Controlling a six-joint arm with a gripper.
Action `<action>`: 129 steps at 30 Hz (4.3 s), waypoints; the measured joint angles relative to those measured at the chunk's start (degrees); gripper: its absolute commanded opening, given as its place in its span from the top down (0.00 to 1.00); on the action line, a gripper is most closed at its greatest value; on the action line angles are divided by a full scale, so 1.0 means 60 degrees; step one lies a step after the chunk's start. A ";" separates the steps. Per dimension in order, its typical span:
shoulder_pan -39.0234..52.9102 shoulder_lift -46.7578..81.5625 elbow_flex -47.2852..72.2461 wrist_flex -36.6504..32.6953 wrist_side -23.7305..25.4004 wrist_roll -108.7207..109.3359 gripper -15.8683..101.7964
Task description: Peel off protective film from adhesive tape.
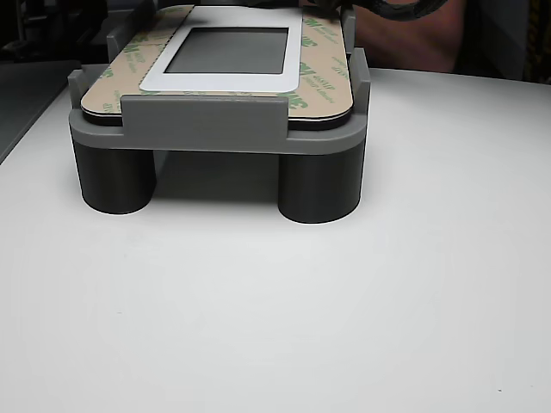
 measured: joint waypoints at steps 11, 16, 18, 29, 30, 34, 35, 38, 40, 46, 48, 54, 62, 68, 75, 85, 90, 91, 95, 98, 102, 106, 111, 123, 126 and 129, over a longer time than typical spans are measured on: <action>0.0029 -0.0498 -0.0190 0.0000 -0.0015 -0.0249 0.95; 0.0073 -0.0732 -0.0264 -0.0015 -0.0029 -0.0425 0.95; 0.0103 -0.0776 -0.0264 -0.0059 -0.0029 -0.0483 0.95; 0.0249 -0.1099 -0.0483 -0.0088 0.0073 -0.0908 0.95; 0.0278 -0.1099 -0.0483 -0.0088 0.0117 -0.0908 0.95; 0.0352 -0.1201 -0.0645 0.0015 0.0161 -0.0981 0.95; 0.0366 -0.1230 -0.0674 0.0044 0.0176 -0.1011 0.95; 0.0381 -0.1245 -0.0688 0.0059 0.0190 -0.1084 0.95; 0.0381 -0.1245 -0.0688 0.0044 0.0205 -0.1128 0.95; 0.0381 -0.1245 -0.0688 0.0044 0.0205 -0.1157 0.95; 0.0381 -0.1245 -0.0615 0.0044 0.0205 -0.1172 0.95; 0.0410 -0.1245 -0.0527 -0.0103 0.0249 -0.1245 0.95; 0.0439 -0.1245 -0.0527 -0.0146 0.0264 -0.1260 0.95; 0.0498 -0.1245 -0.0527 -0.0146 0.0322 -0.1216 0.95; 0.0527 -0.1245 -0.0439 -0.0176 0.0352 -0.1157 0.95; 0.0527 -0.1201 -0.0396 -0.0205 0.0352 -0.1084 0.95; 0.0527 -0.1172 -0.0396 -0.0146 0.0352 -0.1055 0.95; 0.0527 -0.1157 -0.0396 -0.0146 0.0352 -0.1055 0.95; 0.0542 -0.1113 -0.0366 -0.0117 0.0352 -0.1025 0.95; 0.0542 -0.1113 -0.0366 -0.0103 0.0337 -0.1011 0.95; 0.0557 -0.1099 -0.0366 -0.0103 0.0337 -0.0981 0.95; 0.0557 -0.1113 -0.0396 -0.0073 0.0337 -0.1055 0.95; 0.0557 -0.1260 -0.0732 0.0146 0.0337 -0.1157 0.95; 0.0557 -0.1260 -0.0571 -0.0029 0.0308 -0.1216 0.95; 0.0542 -0.1260 -0.0542 -0.0044 0.0293 -0.1245 0.95; 0.0542 -0.1260 -0.0527 -0.0088 0.0278 -0.1245 0.95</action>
